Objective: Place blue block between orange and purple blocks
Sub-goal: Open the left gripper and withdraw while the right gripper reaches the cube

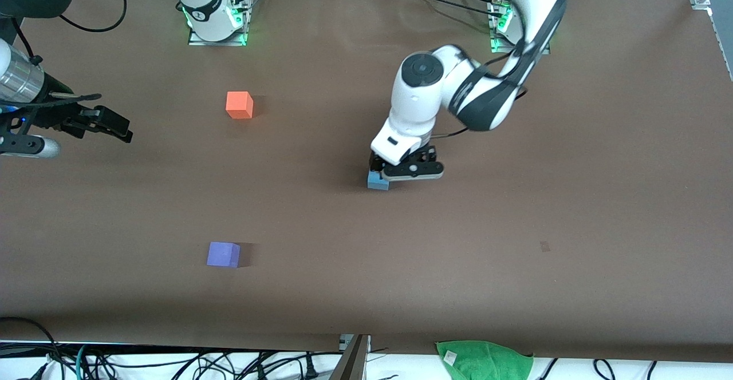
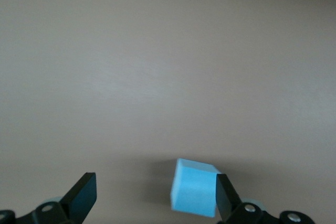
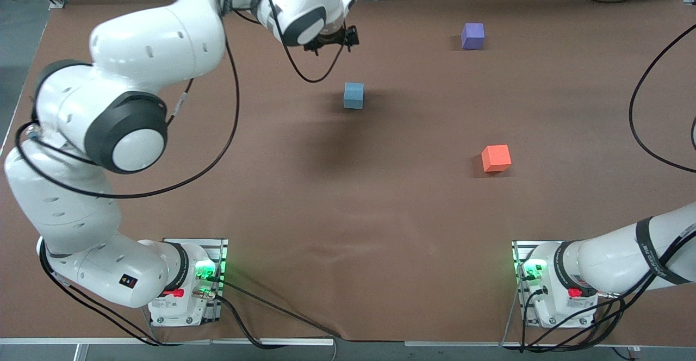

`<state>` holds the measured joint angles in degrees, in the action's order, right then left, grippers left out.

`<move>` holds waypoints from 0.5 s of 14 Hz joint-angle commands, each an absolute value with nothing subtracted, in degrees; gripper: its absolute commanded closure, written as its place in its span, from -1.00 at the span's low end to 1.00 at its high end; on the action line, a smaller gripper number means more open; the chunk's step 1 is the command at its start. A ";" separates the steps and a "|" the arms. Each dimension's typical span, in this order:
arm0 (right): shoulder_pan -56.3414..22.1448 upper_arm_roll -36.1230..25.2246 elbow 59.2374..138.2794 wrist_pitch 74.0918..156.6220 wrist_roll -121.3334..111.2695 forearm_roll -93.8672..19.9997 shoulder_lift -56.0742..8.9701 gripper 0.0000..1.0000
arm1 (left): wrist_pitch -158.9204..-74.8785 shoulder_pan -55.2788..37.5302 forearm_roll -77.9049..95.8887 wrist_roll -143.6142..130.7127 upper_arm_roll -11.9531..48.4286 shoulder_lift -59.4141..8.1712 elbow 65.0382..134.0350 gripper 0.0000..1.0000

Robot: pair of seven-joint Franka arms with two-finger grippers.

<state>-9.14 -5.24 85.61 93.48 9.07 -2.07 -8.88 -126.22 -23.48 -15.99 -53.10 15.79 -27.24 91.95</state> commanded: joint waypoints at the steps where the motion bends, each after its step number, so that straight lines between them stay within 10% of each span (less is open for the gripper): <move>1: -10.19 -4.83 85.78 94.21 8.61 -1.41 -12.55 -0.99 | -120.34 -20.93 -16.87 -48.02 15.91 -21.73 93.43 -1.00; 7: -16.25 -4.75 85.61 95.26 7.29 -2.98 -18.54 -0.99 | -110.41 -13.37 -10.47 -28.23 15.73 -13.20 93.34 -1.00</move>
